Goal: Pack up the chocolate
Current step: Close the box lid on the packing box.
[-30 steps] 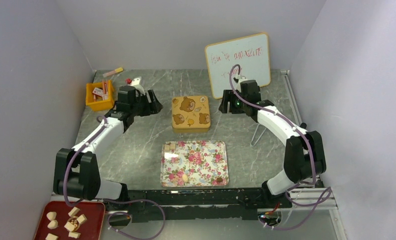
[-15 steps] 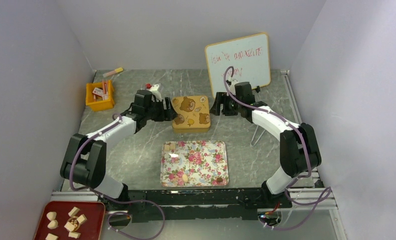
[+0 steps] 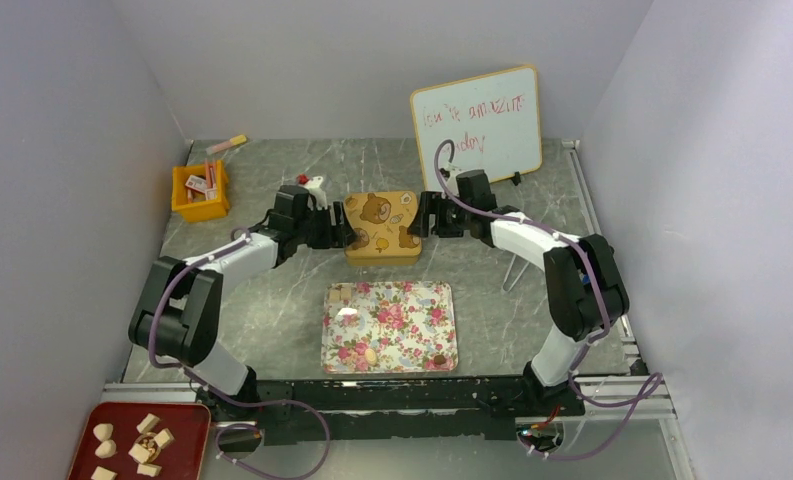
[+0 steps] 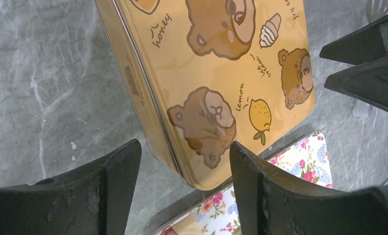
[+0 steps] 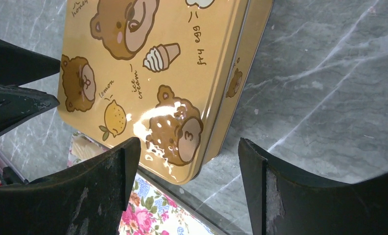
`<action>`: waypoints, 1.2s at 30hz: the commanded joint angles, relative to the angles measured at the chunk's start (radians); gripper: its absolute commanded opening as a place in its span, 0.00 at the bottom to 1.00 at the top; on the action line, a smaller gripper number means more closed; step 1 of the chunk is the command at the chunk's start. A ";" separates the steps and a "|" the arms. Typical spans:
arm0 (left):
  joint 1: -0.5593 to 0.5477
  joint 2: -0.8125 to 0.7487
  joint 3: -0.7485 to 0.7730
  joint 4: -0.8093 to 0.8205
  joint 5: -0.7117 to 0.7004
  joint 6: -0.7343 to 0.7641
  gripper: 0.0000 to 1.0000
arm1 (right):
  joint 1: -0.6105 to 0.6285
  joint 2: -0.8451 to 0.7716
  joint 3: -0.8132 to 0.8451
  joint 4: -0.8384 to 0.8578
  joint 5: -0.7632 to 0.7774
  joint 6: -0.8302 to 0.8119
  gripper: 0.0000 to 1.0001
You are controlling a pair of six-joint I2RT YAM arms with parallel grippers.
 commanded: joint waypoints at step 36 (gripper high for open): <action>-0.009 0.095 -0.017 0.111 0.090 -0.022 0.57 | 0.075 0.098 0.063 0.064 -0.048 0.035 0.71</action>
